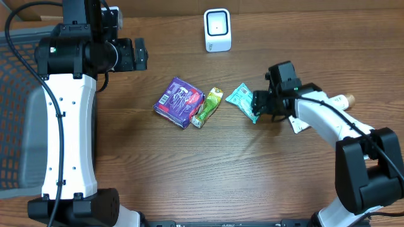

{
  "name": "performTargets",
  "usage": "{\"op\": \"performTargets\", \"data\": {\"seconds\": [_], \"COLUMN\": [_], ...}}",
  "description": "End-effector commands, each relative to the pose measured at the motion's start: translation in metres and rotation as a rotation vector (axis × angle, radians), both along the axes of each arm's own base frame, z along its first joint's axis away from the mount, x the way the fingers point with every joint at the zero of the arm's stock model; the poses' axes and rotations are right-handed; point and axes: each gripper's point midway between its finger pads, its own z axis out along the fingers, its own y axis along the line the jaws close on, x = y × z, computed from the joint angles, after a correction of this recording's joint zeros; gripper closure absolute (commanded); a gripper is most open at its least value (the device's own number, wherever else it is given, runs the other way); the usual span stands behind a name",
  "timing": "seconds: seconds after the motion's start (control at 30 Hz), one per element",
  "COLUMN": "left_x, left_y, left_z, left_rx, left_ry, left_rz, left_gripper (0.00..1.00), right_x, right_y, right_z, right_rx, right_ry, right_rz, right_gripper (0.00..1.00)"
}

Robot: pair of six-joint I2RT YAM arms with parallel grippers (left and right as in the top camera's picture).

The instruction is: Scan the item barcode

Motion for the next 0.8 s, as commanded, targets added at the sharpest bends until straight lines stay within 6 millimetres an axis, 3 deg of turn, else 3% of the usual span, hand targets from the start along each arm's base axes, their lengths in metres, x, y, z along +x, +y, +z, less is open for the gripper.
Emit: {"op": "performTargets", "data": {"seconds": [0.0, 0.23, 0.47, 0.6, 0.67, 0.77], "left_x": [0.001, 0.001, 0.001, 0.001, 0.001, 0.001], "left_y": [0.000, 0.000, 0.000, 0.000, 0.000, 0.000], "left_z": [0.002, 0.002, 0.002, 0.002, 0.002, 0.002], "left_rx": [0.006, 0.006, 0.006, 0.006, 0.006, 0.005], "left_ry": [-0.006, -0.007, -0.007, -0.007, -0.007, -0.007], "left_rz": [-0.020, -0.020, -0.020, -0.020, -0.020, -0.020], "left_gripper": [0.00, 0.01, 0.01, 0.00, 0.01, 0.00], "right_x": [0.004, -0.015, -0.003, 0.007, 0.007, 0.006], "right_y": [0.008, 0.001, 0.001, 0.003, 0.005, 0.011], "right_z": [0.015, -0.022, -0.035, -0.037, -0.046, -0.048], "right_rx": [0.118, 0.163, 0.197, 0.204, 0.208, 0.224], "right_ry": [0.046, 0.131, 0.019, -0.033, -0.019, -0.021], "right_rz": [-0.147, -0.348, -0.352, -0.327, -0.319, -0.236], "right_gripper": [0.27, 0.41, 0.46, 0.60, 0.76, 0.91]}}
